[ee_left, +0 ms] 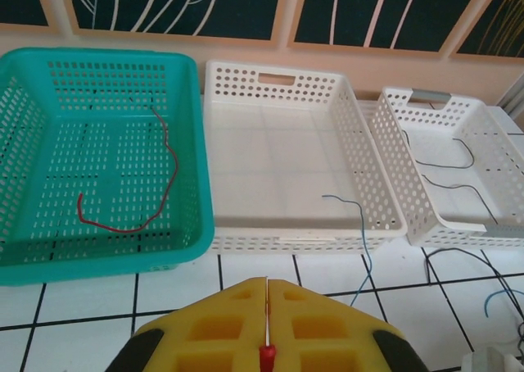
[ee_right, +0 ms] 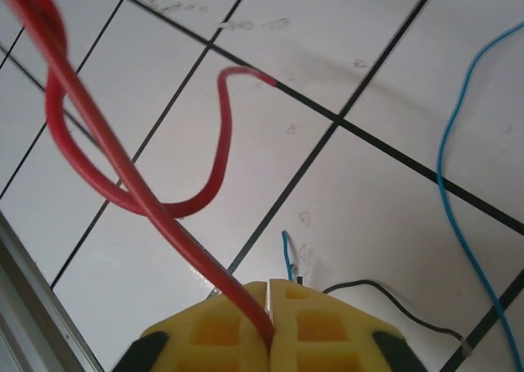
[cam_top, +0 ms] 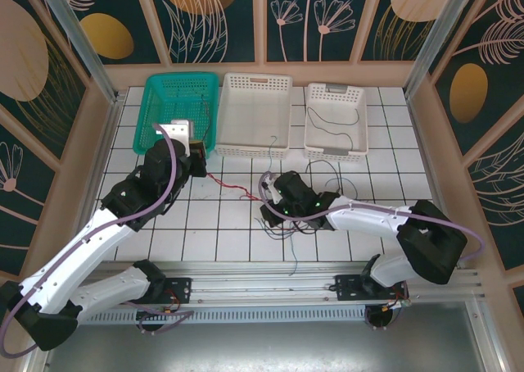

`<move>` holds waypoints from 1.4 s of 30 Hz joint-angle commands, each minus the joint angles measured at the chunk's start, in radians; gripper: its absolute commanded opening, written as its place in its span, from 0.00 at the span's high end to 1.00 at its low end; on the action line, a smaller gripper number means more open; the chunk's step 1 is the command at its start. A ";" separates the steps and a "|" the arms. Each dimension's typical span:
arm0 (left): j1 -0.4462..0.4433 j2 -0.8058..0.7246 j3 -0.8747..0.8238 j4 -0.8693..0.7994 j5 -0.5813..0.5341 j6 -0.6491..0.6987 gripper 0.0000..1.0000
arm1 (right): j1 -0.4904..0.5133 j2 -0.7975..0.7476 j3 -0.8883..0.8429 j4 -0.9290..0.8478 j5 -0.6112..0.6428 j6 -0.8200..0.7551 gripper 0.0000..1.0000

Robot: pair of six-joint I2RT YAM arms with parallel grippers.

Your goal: Untangle the cables

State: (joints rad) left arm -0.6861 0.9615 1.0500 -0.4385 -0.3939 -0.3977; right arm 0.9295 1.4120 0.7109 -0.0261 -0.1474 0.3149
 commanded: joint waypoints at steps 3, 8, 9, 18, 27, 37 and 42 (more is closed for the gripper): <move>0.005 -0.038 0.052 -0.029 -0.113 0.050 1.00 | 0.001 -0.014 0.006 -0.032 0.146 0.008 1.00; 0.005 -0.052 0.081 -0.096 -0.229 0.097 1.00 | -0.074 -0.061 -0.036 -0.038 0.186 0.071 1.00; 0.005 -0.055 0.086 -0.109 -0.250 0.108 1.00 | -0.106 -0.075 -0.053 -0.035 0.177 0.093 1.00; 0.005 -0.086 0.127 -0.172 -0.383 0.167 1.00 | -0.325 -0.235 -0.187 0.019 0.045 0.195 1.00; 0.005 -0.079 0.165 -0.148 -0.395 0.197 1.00 | -0.376 -0.276 -0.230 0.076 -0.055 0.240 1.00; 0.005 -0.023 0.238 -0.093 -0.458 0.288 1.00 | -0.449 -0.281 -0.271 0.113 -0.112 0.282 1.00; 0.011 0.029 0.208 0.050 -0.559 0.402 1.00 | -0.447 -0.309 -0.269 0.120 -0.127 0.280 1.00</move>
State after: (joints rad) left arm -0.6857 0.9661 1.2621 -0.5098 -0.8700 -0.0898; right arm 0.4839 1.1347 0.4477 0.0505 -0.2390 0.5838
